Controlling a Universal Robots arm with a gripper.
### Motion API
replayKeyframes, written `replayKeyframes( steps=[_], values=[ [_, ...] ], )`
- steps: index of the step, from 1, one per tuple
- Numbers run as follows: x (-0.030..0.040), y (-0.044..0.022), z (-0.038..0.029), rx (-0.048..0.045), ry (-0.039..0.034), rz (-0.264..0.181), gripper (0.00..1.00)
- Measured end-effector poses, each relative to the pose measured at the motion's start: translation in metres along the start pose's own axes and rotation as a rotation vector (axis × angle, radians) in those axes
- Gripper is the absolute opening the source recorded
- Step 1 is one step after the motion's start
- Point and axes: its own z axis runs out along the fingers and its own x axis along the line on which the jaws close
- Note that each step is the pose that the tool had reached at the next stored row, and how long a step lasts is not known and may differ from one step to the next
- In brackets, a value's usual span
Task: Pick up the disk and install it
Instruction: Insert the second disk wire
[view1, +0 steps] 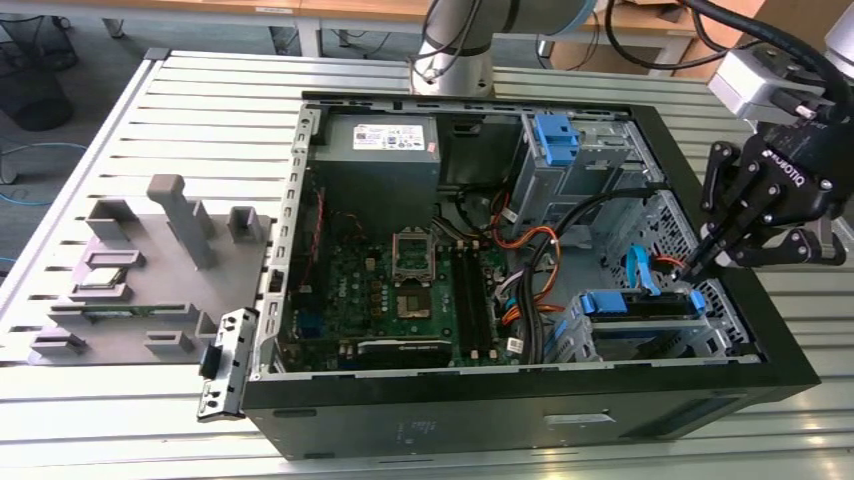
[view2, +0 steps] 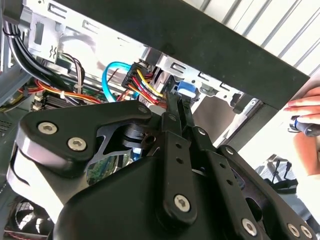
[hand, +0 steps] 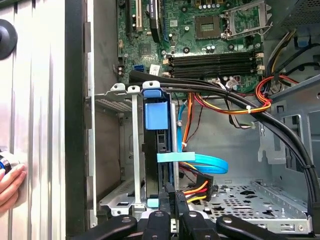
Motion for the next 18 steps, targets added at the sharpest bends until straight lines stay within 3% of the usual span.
replayKeyframes(
  steps=[7, 13, 18],
  values=[
    [0.0024, 0.0076, 0.0018, 0.0215, -0.0068, -0.003, 0.16],
    [0.0052, 0.0097, 0.0033, 0.0483, -0.0125, -0.009, 0.16],
    [0.0068, 0.0133, 0.0052, 0.0613, -0.0181, -0.015, 0.16]
  ],
)
